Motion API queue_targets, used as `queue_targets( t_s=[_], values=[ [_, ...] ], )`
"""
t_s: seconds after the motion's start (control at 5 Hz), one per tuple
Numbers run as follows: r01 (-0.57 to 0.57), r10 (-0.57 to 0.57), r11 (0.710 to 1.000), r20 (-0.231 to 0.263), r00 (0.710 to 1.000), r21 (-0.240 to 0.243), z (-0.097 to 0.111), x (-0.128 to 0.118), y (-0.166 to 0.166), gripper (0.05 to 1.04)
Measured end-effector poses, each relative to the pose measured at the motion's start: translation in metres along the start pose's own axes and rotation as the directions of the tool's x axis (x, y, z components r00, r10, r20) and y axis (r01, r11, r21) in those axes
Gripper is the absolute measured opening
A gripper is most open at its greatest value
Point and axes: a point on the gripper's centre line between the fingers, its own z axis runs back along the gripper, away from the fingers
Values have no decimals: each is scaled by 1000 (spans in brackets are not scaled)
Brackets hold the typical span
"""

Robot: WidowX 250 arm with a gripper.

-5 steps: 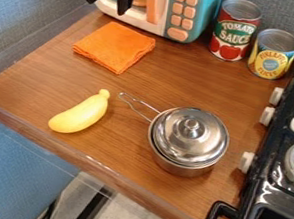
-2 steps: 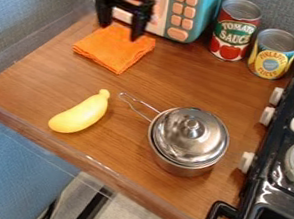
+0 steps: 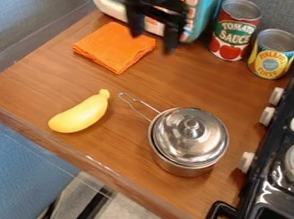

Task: Place the silver cap on top of the orange cloth

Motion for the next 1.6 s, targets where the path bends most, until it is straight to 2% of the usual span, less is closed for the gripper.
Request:
queue_targets(
  t_s=[0.2,0.4,0.6,0.8,1.0,1.2,1.4,1.6],
  values=[
    [29,-30,999,65,997,16,15,-8,-33,999],
    [8,-13,999,98,995,50,12,-16,-55,999],
    [8,-18,996,110,994,90,0,-23,-59,999],
    [30,-39,997,127,991,78,-16,-32,-63,999],
    [72,-75,997,144,987,29,-23,-36,-76,999],
    [116,-115,993,132,985,1,-27,-39,-88,999],
    [123,-121,992,97,988,-8,-36,-43,-90,999],
    [124,-124,992,12,992,-12,-53,-53,-95,999]
  ],
)
